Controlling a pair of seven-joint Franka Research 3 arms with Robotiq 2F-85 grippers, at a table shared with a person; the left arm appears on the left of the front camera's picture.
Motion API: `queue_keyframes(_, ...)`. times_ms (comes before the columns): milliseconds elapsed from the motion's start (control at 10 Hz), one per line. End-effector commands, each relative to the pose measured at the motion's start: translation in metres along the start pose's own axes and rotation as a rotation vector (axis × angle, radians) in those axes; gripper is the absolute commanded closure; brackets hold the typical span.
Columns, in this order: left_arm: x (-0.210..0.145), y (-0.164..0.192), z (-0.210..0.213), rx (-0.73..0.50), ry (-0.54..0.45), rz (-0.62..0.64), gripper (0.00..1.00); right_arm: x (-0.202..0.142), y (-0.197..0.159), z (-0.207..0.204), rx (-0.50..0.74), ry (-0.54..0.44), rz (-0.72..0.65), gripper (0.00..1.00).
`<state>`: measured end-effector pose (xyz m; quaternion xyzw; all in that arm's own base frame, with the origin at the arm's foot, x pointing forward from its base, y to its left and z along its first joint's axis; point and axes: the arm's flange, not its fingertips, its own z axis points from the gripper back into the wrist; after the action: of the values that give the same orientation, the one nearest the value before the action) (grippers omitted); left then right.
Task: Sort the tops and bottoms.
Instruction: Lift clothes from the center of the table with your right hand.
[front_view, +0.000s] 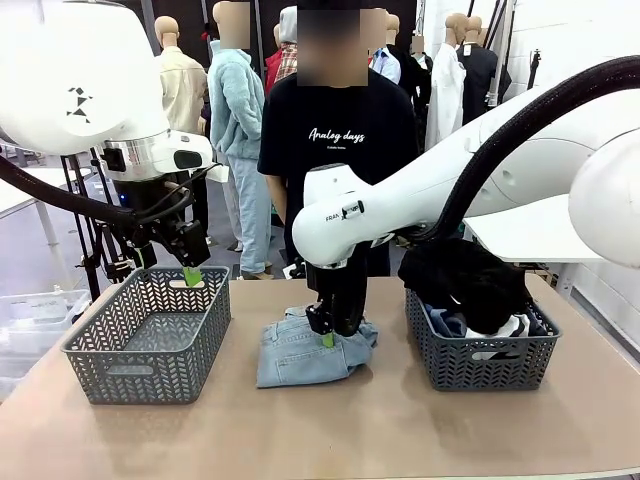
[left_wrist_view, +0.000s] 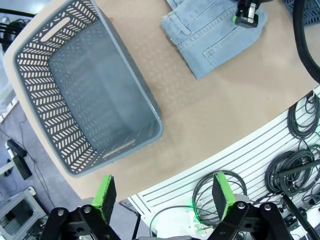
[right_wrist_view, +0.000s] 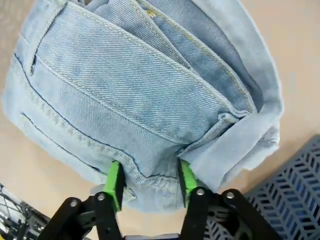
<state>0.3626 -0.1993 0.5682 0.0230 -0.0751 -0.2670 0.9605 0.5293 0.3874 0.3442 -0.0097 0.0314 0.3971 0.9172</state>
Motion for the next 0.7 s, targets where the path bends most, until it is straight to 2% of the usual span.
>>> queue_keyframes(0, 0.000, 0.002, 0.001, 0.006, -0.009, 0.001, 0.00, 0.005, 0.000, -0.005, 0.021, 0.017, 0.008, 1.00)
queue_keyframes(400, 0.000, 0.002, 0.001, 0.006, -0.009, 0.001, 0.00, 0.004, -0.001, -0.004, 0.063, 0.023, 0.006, 1.00)
queue_keyframes(600, 0.000, 0.002, 0.001, 0.006, -0.009, 0.001, 0.00, -0.005, 0.001, 0.031, 0.103, -0.074, -0.027, 1.00)
